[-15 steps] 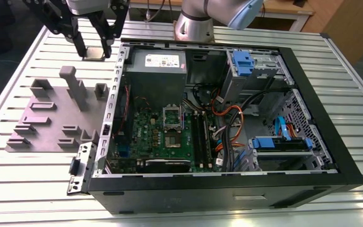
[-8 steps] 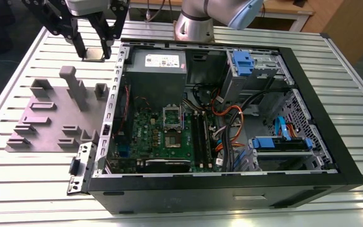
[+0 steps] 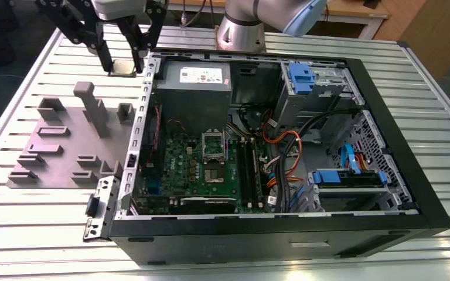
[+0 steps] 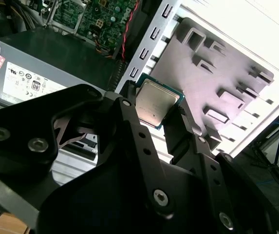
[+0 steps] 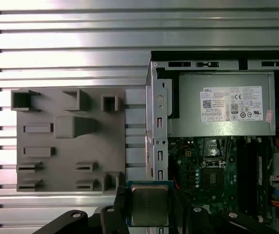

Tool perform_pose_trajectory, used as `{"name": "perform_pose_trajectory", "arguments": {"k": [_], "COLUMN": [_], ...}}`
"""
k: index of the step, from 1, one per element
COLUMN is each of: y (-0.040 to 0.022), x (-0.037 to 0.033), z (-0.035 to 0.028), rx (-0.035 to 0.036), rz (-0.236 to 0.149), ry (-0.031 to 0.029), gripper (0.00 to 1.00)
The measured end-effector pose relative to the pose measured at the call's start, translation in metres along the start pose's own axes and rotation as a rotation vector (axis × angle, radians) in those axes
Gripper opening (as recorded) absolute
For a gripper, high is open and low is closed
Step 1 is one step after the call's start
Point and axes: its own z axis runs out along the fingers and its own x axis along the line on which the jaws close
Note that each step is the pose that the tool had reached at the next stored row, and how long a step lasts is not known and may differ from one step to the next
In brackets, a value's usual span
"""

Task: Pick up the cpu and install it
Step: 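Pick up the cpu and move it towards the insertion slot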

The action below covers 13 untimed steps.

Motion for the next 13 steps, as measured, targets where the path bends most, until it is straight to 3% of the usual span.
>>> {"name": "perform_pose_trajectory", "arguments": {"k": [13], "y": [0.0001], "x": [-0.0027], "z": [0.0001], "rx": [0.0000], "rz": [0.000], "ry": [-0.0001], "gripper": [0.47]}}
